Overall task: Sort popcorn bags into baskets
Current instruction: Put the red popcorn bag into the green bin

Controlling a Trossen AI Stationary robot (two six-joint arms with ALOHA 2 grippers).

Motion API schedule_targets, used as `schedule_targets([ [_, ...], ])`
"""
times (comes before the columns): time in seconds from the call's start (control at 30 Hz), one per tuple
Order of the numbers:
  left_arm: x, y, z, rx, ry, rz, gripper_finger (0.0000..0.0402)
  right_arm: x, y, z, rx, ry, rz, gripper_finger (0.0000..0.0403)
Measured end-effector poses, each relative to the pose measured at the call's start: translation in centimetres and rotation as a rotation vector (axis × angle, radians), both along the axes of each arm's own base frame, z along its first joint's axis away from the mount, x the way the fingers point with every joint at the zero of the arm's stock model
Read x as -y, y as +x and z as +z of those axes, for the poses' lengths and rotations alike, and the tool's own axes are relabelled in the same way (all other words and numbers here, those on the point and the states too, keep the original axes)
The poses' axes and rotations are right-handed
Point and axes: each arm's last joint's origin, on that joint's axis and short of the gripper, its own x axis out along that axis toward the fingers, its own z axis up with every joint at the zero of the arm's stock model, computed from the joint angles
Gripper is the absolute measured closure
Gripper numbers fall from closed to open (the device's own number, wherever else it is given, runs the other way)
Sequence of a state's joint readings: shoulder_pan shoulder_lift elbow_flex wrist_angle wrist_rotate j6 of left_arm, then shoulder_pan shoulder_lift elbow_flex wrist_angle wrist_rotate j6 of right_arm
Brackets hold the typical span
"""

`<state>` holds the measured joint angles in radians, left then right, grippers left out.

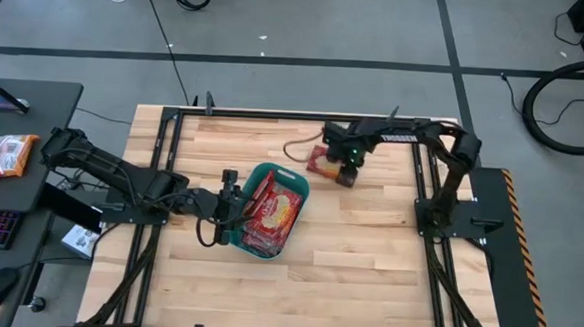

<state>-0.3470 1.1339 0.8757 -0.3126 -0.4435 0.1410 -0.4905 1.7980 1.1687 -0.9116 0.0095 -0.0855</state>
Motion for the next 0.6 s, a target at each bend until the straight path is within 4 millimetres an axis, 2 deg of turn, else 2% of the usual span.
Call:
schedule_targets([
  [0.13,0.0,0.0,0.0,0.0,0.0,0.0,0.0194,-2.4,-0.4,2.1,-0.009,0.002,0.055,0.0236],
  [0.27,0.0,0.0,0.0,0.002,-0.001,0.0,0.0194,-2.9,-0.1,4.6,0.113,-0.146,0.059,0.0236],
  [0.43,0.1,0.0,0.0,0.001,-0.026,-0.007,0.0194,-1.0,-0.1,6.2,0.278,-0.222,0.016,0.0236],
  [0.5,0.1,0.0,0.0,-0.001,-0.034,-0.015,0.0194,0.3,-0.3,6.1,0.308,-0.216,-0.002,0.0237],
  [0.6,0.1,0.0,0.0,-0.001,-0.034,-0.015,0.0194,2.2,-0.4,4.7,0.328,-0.204,-0.024,0.0237],
])
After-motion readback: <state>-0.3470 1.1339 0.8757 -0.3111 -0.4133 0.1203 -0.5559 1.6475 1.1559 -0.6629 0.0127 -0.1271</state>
